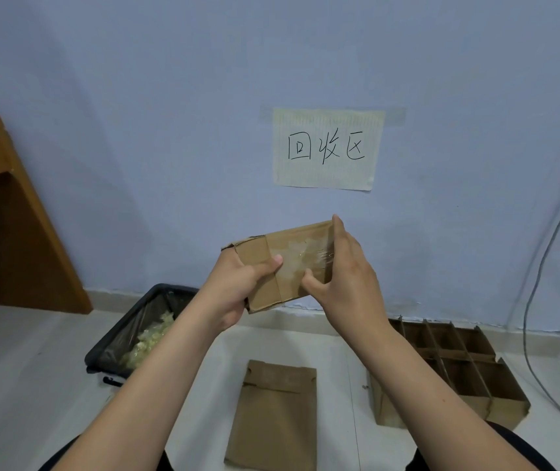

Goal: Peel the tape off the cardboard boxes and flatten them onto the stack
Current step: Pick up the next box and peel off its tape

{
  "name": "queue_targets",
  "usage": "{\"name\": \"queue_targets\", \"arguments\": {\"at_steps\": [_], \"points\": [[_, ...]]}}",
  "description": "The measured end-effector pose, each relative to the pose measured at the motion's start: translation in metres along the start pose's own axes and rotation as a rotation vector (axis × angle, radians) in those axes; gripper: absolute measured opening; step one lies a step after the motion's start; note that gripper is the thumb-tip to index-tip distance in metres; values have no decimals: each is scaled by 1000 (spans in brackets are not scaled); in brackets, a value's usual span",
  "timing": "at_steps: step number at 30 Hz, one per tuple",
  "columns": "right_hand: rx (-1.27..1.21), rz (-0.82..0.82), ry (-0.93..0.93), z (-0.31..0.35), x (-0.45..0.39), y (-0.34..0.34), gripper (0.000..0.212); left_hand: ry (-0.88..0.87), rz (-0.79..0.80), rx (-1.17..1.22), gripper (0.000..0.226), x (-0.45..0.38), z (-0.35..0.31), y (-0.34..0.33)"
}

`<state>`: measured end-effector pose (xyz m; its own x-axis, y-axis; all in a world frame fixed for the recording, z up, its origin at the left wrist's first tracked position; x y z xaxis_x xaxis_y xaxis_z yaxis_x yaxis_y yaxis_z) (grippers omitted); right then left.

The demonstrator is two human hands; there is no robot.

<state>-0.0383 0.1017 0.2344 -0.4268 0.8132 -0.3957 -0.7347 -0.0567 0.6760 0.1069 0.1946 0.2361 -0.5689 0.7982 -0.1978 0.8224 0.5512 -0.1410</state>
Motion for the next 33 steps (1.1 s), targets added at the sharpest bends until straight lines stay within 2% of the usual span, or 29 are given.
{"name": "queue_targets", "arguments": {"at_steps": [7, 13, 17, 21, 23, 27, 29, 33], "points": [[68, -26, 19, 4, 1, -1, 80, 22, -11, -15, 18, 0, -1, 4], [-18, -119, 9, -2, -3, 3, 53, 53, -29, -20, 18, -1, -4, 5], [-20, -18, 144, -2, -1, 2, 39, 50, -38, -28, 18, -2, -5, 9], [9, 2, 129, -7, -3, 0, 17, 57, -31, -48, 15, -2, -6, 13], [9, -2, 145, -5, -5, 1, 12, 57, -22, -47, 14, -1, -5, 12], [4, 28, 180, -4, -4, -1, 11, 46, 12, -59, 14, 0, -5, 7], [-59, -6, 112, -3, -2, -1, 16, 40, 16, -55, 14, 1, -5, 6], [-166, -76, -41, -1, 1, 2, 53, 47, 41, -73, 15, 5, -5, -2]]}}
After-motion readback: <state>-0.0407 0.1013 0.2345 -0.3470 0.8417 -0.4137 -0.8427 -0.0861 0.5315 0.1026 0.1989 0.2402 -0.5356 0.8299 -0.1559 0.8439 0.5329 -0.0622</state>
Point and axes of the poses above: each hand's wrist, its own x-axis away from the middle knuckle, its own y-axis out of the back of the hand, z = x × y, the point moved 2 cm from there along -x, towards the middle knuckle, and after that the axes turned 10 degrees about -y, right-handed, at the moved point
